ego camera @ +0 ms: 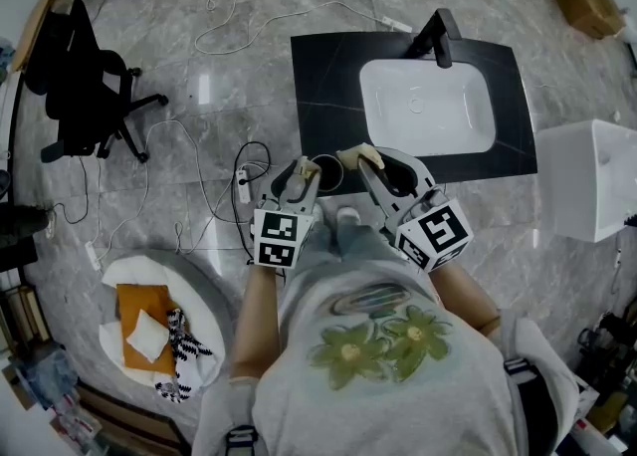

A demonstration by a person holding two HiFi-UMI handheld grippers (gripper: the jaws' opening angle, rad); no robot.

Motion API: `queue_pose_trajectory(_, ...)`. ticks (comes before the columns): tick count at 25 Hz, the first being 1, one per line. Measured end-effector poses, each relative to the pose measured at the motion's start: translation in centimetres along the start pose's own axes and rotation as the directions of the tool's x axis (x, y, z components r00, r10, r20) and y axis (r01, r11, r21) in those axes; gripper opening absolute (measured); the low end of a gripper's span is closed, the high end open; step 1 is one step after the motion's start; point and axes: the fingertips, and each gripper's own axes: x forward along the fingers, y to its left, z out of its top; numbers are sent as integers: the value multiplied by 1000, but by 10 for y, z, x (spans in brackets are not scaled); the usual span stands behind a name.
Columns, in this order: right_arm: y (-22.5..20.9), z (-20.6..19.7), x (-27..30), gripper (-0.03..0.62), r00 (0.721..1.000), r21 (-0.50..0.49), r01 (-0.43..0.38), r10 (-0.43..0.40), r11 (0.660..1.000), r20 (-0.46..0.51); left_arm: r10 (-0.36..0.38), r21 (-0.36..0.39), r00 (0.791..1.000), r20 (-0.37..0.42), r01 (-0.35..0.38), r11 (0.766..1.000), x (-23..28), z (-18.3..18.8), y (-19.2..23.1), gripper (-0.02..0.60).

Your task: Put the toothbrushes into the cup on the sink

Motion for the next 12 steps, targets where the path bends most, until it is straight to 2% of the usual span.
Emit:
queue_pose_trajectory(6, 0, 2, -1, 75, 1000, 8, 8, -8, 1000, 8, 0, 0, 997, 77, 0, 1000, -17, 31, 1, 181)
queue_pose_trajectory(12, 1, 5, -2, 77, 1000, 10, 13, -13, 1000, 19, 0, -3, 985, 174, 1, 1000, -39, 68, 3, 181)
